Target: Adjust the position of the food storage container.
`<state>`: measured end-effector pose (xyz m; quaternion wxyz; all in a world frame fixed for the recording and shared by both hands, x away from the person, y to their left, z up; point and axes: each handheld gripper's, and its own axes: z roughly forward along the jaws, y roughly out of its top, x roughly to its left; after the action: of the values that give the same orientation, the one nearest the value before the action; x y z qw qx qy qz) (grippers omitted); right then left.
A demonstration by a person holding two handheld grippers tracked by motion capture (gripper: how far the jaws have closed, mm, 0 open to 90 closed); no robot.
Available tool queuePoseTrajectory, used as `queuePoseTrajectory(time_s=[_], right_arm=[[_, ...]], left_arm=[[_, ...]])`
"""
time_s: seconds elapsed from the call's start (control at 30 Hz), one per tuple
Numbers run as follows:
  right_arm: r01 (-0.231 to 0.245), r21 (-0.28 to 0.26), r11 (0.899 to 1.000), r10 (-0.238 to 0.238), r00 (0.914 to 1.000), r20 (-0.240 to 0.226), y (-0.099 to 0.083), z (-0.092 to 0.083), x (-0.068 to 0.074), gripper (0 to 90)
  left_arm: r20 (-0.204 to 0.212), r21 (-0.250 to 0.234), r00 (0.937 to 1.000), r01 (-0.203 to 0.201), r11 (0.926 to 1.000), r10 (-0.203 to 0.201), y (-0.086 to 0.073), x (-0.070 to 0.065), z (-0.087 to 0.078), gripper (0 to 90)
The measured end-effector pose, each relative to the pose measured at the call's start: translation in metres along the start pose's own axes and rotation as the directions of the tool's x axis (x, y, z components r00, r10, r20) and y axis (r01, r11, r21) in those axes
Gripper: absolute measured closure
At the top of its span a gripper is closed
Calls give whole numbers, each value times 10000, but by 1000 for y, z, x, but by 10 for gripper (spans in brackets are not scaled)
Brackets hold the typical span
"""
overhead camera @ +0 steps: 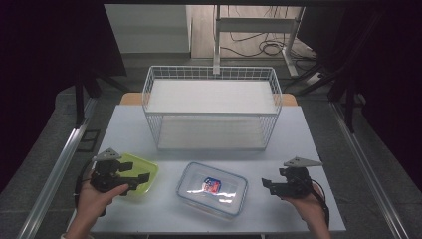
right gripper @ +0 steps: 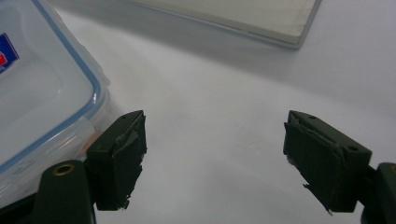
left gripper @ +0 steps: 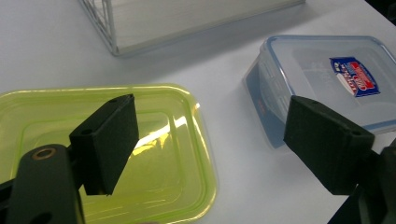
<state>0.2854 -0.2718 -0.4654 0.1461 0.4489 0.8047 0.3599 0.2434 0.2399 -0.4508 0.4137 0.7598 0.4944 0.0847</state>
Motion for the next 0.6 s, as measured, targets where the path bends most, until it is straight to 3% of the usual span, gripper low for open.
queuePoseTrajectory(time_s=[0.1,0.37,0.6], right_arm=[[28,-39,10000,-28,10000,2,1,-3,-1,220],[-574,66,9983,573,9982,187,1,-4,-4,238],[-452,257,9986,446,9987,239,3,-3,0,246]], left_arm=[[-39,51,9999,-99,9999,99,1,-3,1,178],[79,-29,9996,-288,9996,288,3,-6,-2,174],[87,56,9998,-170,9998,169,-3,-2,-3,175]])
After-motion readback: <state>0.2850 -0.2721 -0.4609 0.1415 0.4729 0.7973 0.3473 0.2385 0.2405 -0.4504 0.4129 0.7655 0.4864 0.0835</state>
